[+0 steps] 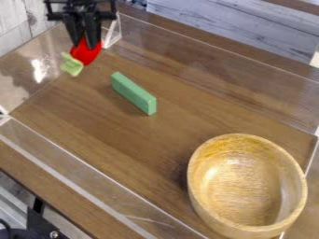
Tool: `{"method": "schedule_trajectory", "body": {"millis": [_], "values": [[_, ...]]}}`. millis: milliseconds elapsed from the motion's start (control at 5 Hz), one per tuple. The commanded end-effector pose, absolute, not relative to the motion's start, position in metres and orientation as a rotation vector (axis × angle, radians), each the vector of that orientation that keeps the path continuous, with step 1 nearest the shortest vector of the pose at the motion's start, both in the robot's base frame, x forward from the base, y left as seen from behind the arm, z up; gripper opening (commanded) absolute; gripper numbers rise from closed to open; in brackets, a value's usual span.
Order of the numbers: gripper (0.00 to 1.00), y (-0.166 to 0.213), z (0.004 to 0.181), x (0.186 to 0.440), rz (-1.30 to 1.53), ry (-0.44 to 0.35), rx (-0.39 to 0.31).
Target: Move the red object to the left side of the table
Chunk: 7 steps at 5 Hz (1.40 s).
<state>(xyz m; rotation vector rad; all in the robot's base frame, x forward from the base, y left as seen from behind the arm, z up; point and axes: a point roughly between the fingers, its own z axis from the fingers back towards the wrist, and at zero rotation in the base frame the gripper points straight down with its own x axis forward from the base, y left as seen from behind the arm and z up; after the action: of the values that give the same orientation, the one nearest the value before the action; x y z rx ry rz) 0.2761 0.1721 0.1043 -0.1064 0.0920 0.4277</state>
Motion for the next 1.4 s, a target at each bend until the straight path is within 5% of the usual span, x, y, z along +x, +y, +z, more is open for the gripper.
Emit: {"method": "schedule_trajectory", "body": {"millis": [0, 400, 600, 1200], "values": [[0.0, 0.181, 0.11, 0.274, 0.406, 0.059, -0.078], [0.0, 0.182, 0.089, 0.266, 0.412, 0.077, -0.084], [1.0, 0.18, 0.075, 0.26, 0.439, 0.078, -0.093], [1.0, 0.214, 0.078, 0.244, 0.504, 0.044, -0.101]]}}
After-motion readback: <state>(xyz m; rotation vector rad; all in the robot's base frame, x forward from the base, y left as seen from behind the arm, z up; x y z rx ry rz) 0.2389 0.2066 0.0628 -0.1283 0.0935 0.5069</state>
